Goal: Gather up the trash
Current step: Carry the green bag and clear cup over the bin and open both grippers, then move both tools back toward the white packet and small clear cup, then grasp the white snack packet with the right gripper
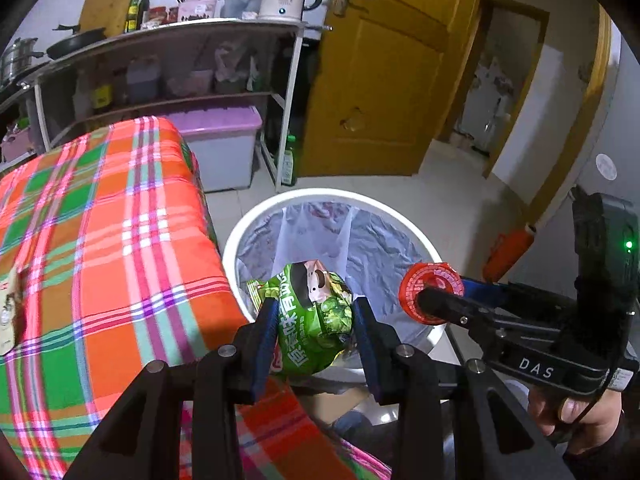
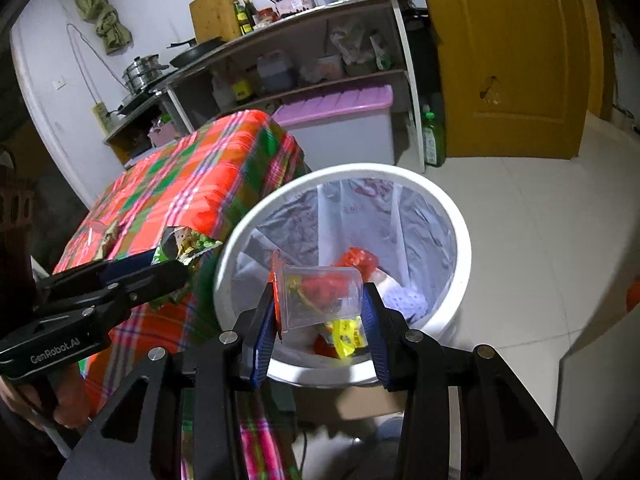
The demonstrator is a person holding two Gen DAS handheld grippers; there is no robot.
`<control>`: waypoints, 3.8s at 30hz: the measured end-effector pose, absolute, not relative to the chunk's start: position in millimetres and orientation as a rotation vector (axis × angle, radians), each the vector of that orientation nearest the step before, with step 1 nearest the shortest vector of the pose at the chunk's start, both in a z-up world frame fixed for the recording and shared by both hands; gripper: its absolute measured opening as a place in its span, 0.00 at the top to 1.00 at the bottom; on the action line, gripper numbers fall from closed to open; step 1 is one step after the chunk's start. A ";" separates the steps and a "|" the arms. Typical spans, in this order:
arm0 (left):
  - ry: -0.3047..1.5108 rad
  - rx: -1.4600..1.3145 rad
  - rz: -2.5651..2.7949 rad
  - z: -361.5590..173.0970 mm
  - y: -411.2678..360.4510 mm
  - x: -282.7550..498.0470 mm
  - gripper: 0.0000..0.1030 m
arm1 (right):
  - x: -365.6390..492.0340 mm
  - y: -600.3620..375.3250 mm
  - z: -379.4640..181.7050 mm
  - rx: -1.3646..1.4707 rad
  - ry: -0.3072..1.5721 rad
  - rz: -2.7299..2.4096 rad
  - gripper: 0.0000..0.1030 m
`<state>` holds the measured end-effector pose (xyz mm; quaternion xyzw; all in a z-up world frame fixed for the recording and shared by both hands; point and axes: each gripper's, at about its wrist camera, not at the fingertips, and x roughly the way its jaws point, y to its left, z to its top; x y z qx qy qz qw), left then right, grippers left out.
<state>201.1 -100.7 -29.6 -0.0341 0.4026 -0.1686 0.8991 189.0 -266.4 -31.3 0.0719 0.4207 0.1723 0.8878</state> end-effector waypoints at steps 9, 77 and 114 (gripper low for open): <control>0.901 -0.048 -0.350 -47.8 -115.4 223.0 0.58 | 200.0 -268.9 -51.5 0.130 0.937 0.333 0.56; 0.579 -0.145 0.001 44.1 21.1 81.0 0.46 | 118.3 -152.8 40.0 0.016 0.736 0.603 0.52; 0.655 -0.288 0.170 -10.1 145.5 95.9 0.46 | 157.9 -49.7 14.9 -0.065 0.824 0.734 0.52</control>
